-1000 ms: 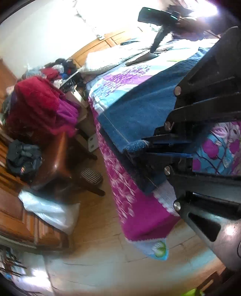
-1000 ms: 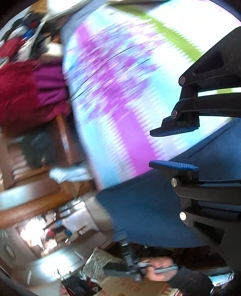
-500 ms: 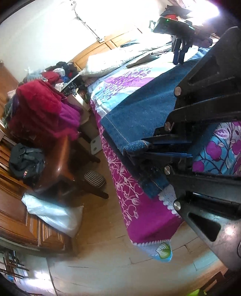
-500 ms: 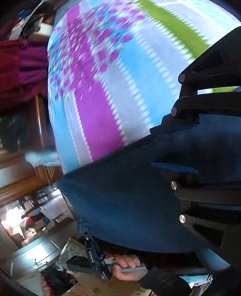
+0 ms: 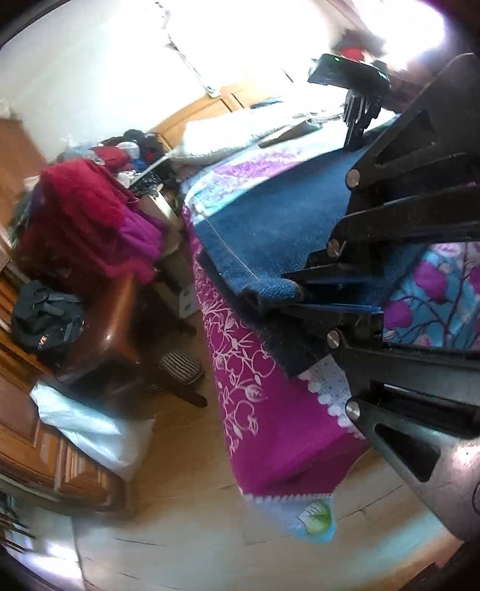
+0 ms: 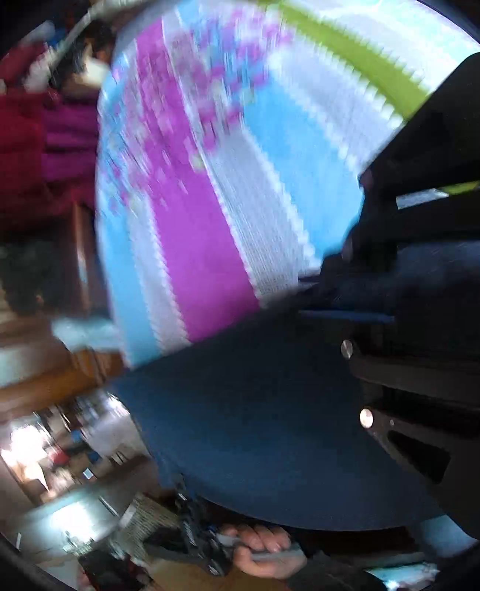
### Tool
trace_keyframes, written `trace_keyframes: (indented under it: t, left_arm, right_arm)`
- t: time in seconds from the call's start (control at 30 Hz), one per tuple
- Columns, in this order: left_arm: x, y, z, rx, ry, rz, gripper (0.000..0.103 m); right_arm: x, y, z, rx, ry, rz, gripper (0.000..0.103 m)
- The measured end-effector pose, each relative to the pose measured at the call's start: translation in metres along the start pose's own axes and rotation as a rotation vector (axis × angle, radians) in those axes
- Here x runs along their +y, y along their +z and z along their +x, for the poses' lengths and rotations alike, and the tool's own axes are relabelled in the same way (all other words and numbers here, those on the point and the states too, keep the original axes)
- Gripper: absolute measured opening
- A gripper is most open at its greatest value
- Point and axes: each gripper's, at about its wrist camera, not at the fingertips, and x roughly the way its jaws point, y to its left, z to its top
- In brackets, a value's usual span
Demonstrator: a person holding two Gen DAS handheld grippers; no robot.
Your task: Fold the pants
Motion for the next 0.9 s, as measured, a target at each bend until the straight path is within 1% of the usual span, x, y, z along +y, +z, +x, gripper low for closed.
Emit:
trace_keyframes:
  t: [0.07, 0.1, 0.17, 0.23, 0.27, 0.3, 0.33, 0.37, 0.4, 0.43, 0.47, 0.5, 0.53, 0.57, 0.6, 0.63, 0.7, 0.8, 0.83, 0.87, 0.9]
  left_arm:
    - [-0.003, 0.0, -0.019, -0.048, 0.023, -0.002, 0.021]
    - [-0.003, 0.0, -0.031, -0.073, 0.033, -0.005, 0.022]
    - [-0.004, -0.002, -0.044, -0.09, 0.048, 0.001, 0.022]
    - [-0.009, -0.006, -0.05, -0.075, 0.05, 0.013, 0.022]
    - [-0.012, -0.009, -0.05, -0.065, 0.047, 0.016, 0.022]
    - [-0.015, -0.011, -0.048, -0.048, 0.043, 0.024, 0.022]
    - [-0.022, -0.015, -0.047, -0.027, 0.041, 0.043, 0.022]
    - [-0.025, -0.017, -0.044, -0.018, 0.042, 0.053, 0.022]
    - [-0.028, -0.019, -0.042, -0.007, 0.039, 0.058, 0.022]
    - [-0.03, -0.021, -0.04, 0.006, 0.03, 0.051, 0.022]
    - [-0.029, -0.023, -0.039, 0.013, 0.024, 0.036, 0.022]
    - [-0.028, -0.024, -0.037, 0.019, 0.025, 0.026, 0.022]
    - [-0.026, -0.025, -0.034, 0.028, 0.033, 0.015, 0.022]
    - [-0.023, -0.025, -0.032, 0.04, 0.037, -0.004, 0.022]
    - [-0.02, -0.025, -0.031, 0.048, 0.037, -0.018, 0.022]
    - [-0.017, -0.025, -0.032, 0.052, 0.042, -0.033, 0.022]
    - [-0.01, -0.025, -0.039, 0.04, 0.039, -0.066, 0.022]
    - [0.003, -0.027, -0.047, 0.02, 0.043, -0.128, 0.02]
    - [0.006, -0.028, -0.048, 0.023, 0.035, -0.141, 0.02]
    - [0.007, -0.029, -0.046, 0.036, 0.024, -0.147, 0.02]
    - [0.007, -0.03, -0.042, 0.056, 0.008, -0.145, 0.02]
  right_arm:
    - [-0.003, -0.011, -0.04, -0.098, -0.019, 0.039, 0.037]
    - [-0.007, -0.022, -0.059, -0.133, -0.026, 0.068, 0.037]
    - [-0.025, -0.058, -0.097, -0.17, -0.057, 0.144, 0.037]
    - [-0.055, -0.104, -0.13, -0.186, -0.107, 0.274, 0.037]
    - [-0.069, -0.125, -0.142, -0.189, -0.133, 0.338, 0.037]
    - [-0.088, -0.156, -0.154, -0.184, -0.161, 0.423, 0.037]
    - [-0.102, -0.179, -0.16, -0.169, -0.197, 0.476, 0.037]
    - [-0.118, -0.204, -0.16, -0.132, -0.239, 0.528, 0.037]
    - [-0.133, -0.222, -0.155, -0.093, -0.248, 0.577, 0.037]
    - [-0.145, -0.239, -0.147, -0.049, -0.23, 0.628, 0.033]
    - [-0.153, -0.253, -0.142, -0.052, -0.197, 0.66, 0.018]
    - [-0.154, -0.256, -0.147, -0.073, -0.203, 0.66, 0.016]
    - [-0.151, -0.251, -0.15, -0.054, -0.218, 0.664, 0.018]
    - [-0.141, -0.241, -0.158, -0.071, -0.244, 0.639, 0.028]
    - [-0.132, -0.235, -0.166, -0.108, -0.249, 0.607, 0.03]
    - [-0.115, -0.227, -0.176, -0.154, -0.242, 0.564, 0.03]
    - [-0.076, -0.221, -0.182, -0.188, -0.2, 0.519, 0.031]
    - [-0.014, -0.225, -0.164, -0.127, -0.136, 0.423, 0.031]
    - [0.001, -0.229, -0.153, -0.094, -0.12, 0.406, 0.031]
    - [0.012, -0.235, -0.14, -0.042, -0.112, 0.393, 0.031]
    - [0.02, -0.244, -0.127, 0.0, -0.125, 0.385, 0.031]
